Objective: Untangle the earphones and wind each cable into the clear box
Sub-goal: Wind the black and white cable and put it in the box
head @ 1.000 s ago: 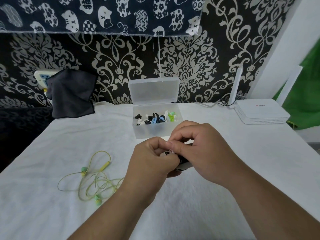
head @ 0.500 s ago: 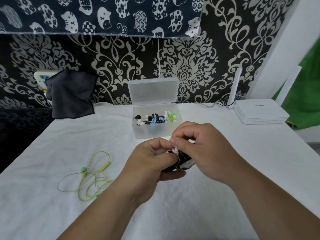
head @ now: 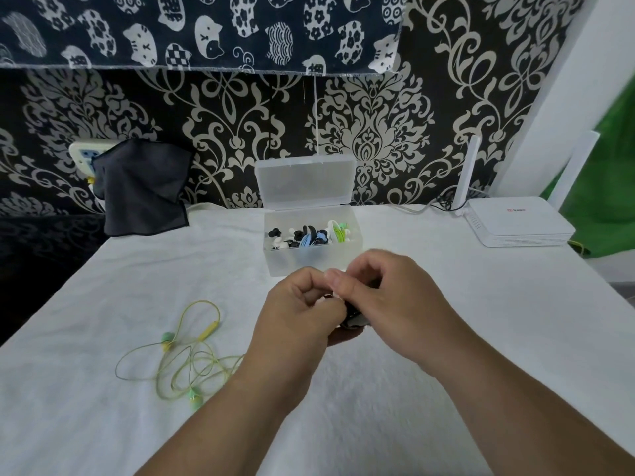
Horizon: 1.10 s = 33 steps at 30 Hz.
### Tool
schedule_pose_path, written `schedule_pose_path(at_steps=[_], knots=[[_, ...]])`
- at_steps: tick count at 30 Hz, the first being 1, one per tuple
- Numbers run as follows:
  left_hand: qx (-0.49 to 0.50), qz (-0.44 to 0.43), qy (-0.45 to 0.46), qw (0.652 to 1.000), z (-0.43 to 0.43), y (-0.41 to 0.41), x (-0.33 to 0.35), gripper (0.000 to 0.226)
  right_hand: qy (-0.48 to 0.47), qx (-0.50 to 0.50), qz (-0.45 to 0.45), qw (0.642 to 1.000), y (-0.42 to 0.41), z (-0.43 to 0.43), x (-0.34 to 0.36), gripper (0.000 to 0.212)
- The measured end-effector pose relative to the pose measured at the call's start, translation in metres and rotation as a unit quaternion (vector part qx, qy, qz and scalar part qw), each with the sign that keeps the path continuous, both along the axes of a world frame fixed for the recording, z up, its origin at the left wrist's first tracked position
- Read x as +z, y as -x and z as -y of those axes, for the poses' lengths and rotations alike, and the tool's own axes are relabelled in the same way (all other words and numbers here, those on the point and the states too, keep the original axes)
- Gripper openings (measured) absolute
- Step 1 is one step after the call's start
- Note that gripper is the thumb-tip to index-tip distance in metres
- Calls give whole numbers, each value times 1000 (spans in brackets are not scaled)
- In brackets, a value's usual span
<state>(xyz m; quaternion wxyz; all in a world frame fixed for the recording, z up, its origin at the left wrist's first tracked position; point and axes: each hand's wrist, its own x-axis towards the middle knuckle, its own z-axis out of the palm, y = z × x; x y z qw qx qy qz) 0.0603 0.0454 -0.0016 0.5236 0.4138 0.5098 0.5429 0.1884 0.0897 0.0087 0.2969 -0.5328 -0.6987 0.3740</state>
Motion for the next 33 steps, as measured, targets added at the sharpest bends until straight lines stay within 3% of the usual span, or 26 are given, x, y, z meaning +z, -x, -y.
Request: schedule_pose_path(at_steps=[2, 5, 8, 10, 16, 20, 26, 33], knots=[[-3, -7, 3, 1000, 0, 1, 0, 18, 46, -7, 1, 999, 0, 1, -2, 50], [22, -19, 5, 1000, 1, 2, 0, 14, 88, 35, -14, 995, 1, 5, 3, 39], [58, -7, 1, 998, -2, 5, 3, 17, 127, 74, -95, 985, 0, 6, 11, 26], [61, -5, -5, 998, -3, 7, 5, 22, 115, 77, -111, 984, -2, 4, 11, 17], [17, 40, -15, 999, -3, 15, 8, 19, 37, 77, -110, 990, -6, -1, 8, 18], [12, 2, -22, 1000, -3, 14, 8, 17, 2, 72, -85, 994, -7, -4, 10, 25], [-30, -97, -30, 994, -3, 11, 5, 34, 11, 69, -99, 993, -10, -6, 5, 22], [-51, -57, -32, 997, -2, 10, -1, 35, 21, 108, -57, 992, -12, -11, 2, 26]])
